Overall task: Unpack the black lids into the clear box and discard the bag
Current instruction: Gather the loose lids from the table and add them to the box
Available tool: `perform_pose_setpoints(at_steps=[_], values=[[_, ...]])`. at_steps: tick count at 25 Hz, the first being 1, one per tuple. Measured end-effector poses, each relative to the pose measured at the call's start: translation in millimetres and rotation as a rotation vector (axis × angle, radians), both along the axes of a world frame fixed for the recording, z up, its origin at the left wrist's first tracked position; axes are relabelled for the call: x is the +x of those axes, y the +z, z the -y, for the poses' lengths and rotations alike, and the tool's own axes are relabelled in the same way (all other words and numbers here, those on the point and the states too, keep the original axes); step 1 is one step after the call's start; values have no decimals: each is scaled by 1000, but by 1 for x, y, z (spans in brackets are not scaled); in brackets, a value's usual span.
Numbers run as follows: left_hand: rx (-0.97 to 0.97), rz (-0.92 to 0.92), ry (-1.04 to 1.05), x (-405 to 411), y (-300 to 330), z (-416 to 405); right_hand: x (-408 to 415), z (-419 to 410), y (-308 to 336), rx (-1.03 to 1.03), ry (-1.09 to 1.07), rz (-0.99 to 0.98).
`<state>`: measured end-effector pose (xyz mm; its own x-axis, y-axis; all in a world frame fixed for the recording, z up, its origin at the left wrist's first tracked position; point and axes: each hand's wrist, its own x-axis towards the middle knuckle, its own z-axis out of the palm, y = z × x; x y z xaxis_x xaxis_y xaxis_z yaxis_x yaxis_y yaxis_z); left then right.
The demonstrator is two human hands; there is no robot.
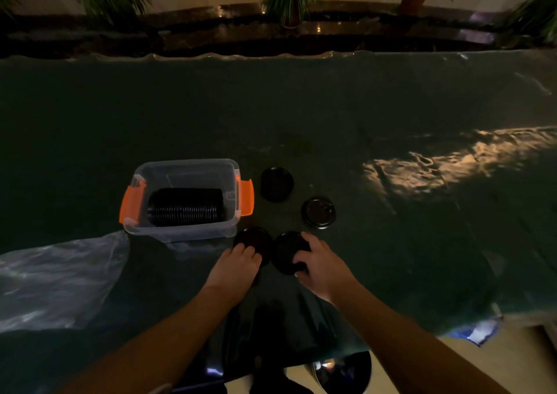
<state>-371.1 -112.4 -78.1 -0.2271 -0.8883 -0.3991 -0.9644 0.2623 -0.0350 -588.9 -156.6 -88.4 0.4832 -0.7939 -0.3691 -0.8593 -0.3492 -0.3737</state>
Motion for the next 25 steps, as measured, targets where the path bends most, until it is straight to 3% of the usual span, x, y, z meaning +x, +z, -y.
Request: perform_pose_setpoints(at_steps=[8,15,21,25], values=[[-168,-209,15,-3,21,-13,-23,-11,5,56,-121,226],[-151,-210,-193,-43,1,-5,-60,18,17,-59,-287,141],[-114,-204,-236,-42,-18,-11,-52,66,19,-22,-344,121],[-114,-233,-203,-37,-12,-13,-25,101,15,70,-566,151]])
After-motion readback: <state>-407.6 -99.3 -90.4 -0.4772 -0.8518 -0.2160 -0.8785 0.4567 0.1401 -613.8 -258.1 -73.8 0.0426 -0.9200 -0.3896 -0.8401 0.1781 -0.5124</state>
